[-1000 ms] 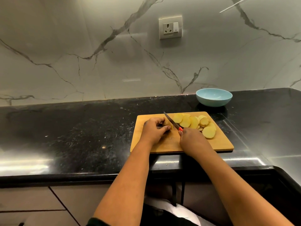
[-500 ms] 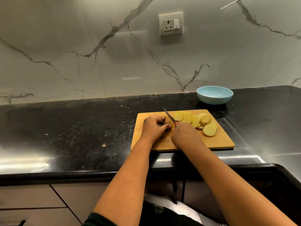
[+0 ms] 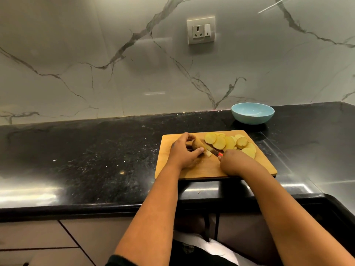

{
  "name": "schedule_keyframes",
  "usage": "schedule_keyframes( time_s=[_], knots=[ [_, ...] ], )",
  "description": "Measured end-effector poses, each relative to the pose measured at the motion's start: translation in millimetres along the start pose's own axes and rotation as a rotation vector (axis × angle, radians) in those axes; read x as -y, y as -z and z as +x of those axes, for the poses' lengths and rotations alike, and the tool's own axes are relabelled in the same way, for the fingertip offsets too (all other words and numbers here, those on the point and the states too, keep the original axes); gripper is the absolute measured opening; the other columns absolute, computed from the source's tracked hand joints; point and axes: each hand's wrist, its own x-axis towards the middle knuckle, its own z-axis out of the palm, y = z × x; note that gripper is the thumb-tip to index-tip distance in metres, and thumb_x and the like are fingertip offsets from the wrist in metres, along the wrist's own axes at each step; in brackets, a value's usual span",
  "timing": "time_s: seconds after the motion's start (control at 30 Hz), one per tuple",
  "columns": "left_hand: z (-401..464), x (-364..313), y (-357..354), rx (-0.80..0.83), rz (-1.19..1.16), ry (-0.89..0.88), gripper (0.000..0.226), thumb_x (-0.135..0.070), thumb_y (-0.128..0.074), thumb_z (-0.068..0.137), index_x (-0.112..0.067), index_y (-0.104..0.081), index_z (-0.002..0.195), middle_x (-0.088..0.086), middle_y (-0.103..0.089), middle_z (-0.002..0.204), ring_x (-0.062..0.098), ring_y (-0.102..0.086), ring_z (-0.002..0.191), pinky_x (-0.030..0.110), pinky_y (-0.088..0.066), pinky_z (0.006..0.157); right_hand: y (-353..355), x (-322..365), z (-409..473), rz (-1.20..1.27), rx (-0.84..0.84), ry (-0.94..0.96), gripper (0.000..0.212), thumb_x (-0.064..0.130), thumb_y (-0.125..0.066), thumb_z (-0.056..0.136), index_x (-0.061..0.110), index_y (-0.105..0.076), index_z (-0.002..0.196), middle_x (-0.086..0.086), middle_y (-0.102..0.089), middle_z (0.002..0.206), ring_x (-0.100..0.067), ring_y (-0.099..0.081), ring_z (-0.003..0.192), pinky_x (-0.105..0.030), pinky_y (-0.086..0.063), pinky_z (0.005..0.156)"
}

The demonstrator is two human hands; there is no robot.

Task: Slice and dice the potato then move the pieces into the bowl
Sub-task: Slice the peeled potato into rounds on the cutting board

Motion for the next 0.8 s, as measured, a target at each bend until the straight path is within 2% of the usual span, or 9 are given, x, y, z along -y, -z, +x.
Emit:
schedule_keyframes(
  time_s=[0.1, 0.17, 0.23, 0.37, 0.43, 0.5, 0.6, 0.7, 0.8],
  knots=[
    [0.4, 0.4, -2.6, -0.019, 0.081, -0.007, 0.037, -0.047, -0.077, 0.078, -0.031, -0.059, 0.108, -0.005, -0.06, 0.111, 0.013, -0.058, 0.094, 0.028, -0.054, 0.078, -0.9, -7.6, 1.7, 0.121, -0.034, 0.021, 0.036, 0.033, -0.036, 0.104, 0.007, -0.057, 0.117, -0.006, -0.056, 0.095, -0.018, -0.053, 0.086, -0.029, -0.04, 0.074],
    [0.1, 1.6, -3.8, -0.066, 0.116, 0.0, 0.032, -0.054, -0.072, 0.08, -0.024, -0.063, 0.082, -0.003, -0.063, 0.088, 0.013, -0.056, 0.08, 0.026, -0.044, 0.066, -1.1, -9.0, 2.3, 0.18, -0.054, 0.024, 0.035, 0.033, -0.038, 0.104, 0.006, -0.057, 0.118, -0.006, -0.056, 0.096, -0.019, -0.054, 0.087, -0.029, -0.041, 0.074],
    [-1.1, 1.0, -4.9, -0.097, 0.087, 0.013, 0.034, -0.052, -0.069, 0.084, -0.019, -0.065, 0.075, -0.001, -0.066, 0.076, 0.014, -0.059, 0.073, 0.025, -0.044, 0.062, -1.2, -8.5, 0.7, 0.209, -0.075, 0.037, 0.034, 0.031, -0.04, 0.103, 0.006, -0.056, 0.122, -0.007, -0.057, 0.101, -0.018, -0.053, 0.089, -0.028, -0.041, 0.074],
    [-4.0, -0.7, -3.9, -0.123, 0.025, 0.008, 0.026, -0.041, -0.067, 0.09, -0.02, -0.07, 0.105, -0.003, -0.068, 0.082, 0.012, -0.066, 0.076, 0.026, -0.058, 0.069, -5.5, -6.0, -2.5, 0.264, -0.16, 0.086, 0.035, 0.026, -0.044, 0.102, 0.012, -0.046, 0.134, -0.01, -0.059, 0.121, -0.017, -0.05, 0.09, -0.027, -0.043, 0.076],
    [-3.8, -0.2, -3.6, -0.134, 0.022, -0.002, 0.034, -0.038, -0.065, 0.092, -0.022, -0.065, 0.122, -0.004, -0.066, 0.083, 0.015, -0.066, 0.078, 0.027, -0.059, 0.074, -10.1, -5.4, -3.1, 0.333, -0.197, 0.101, 0.035, 0.023, -0.047, 0.101, 0.016, -0.043, 0.135, -0.01, -0.059, 0.12, -0.018, -0.054, 0.09, -0.028, -0.048, 0.075],
    [-3.6, -0.2, -3.8, -0.138, -0.002, 0.0, 0.039, -0.034, -0.063, 0.094, -0.022, -0.06, 0.131, -0.006, -0.065, 0.081, 0.014, -0.066, 0.078, 0.022, -0.057, 0.074, -15.1, -5.5, -4.3, 0.39, -0.238, 0.117, 0.036, 0.021, -0.049, 0.1, 0.018, -0.043, 0.135, -0.009, -0.059, 0.119, -0.018, -0.056, 0.09, -0.028, -0.049, 0.073],
    [-4.2, -2.5, -3.8, -0.144, -0.02, 0.009, 0.037, -0.031, -0.059, 0.096, -0.022, -0.061, 0.132, -0.004, -0.069, 0.085, 0.013, -0.067, 0.079, 0.013, -0.051, 0.069, -21.8, -5.0, -9.0, 0.442, -0.332, 0.168, 0.035, 0.019, -0.05, 0.099, 0.018, -0.048, 0.135, -0.008, -0.061, 0.117, -0.014, -0.054, 0.085, -0.023, -0.044, 0.068],
    [-1.3, -1.1, -5.2, -0.163, -0.024, 0.031, 0.034, -0.031, -0.057, 0.097, -0.02, -0.064, 0.128, 0.004, -0.071, 0.104, 0.015, -0.066, 0.09, 0.028, -0.057, 0.085, -28.6, -1.2, -15.2, 0.46, -0.438, 0.208, 0.033, 0.017, -0.051, 0.099, 0.015, -0.055, 0.132, -0.007, -0.064, 0.11, -0.013, -0.055, 0.083, -0.022, -0.046, 0.069],
    [0.0, -1.3, -4.7, -0.187, -0.017, 0.045, 0.032, -0.03, -0.057, 0.097, -0.019, -0.066, 0.126, 0.003, -0.064, 0.121, 0.011, -0.057, 0.1, 0.025, -0.052, 0.089, -34.0, 2.8, -17.6, 0.458, -0.494, 0.232, 0.032, 0.016, -0.05, 0.099, 0.013, -0.058, 0.13, -0.008, -0.065, 0.114, -0.018, -0.059, 0.095, -0.026, -0.049, 0.082]
  ],
)
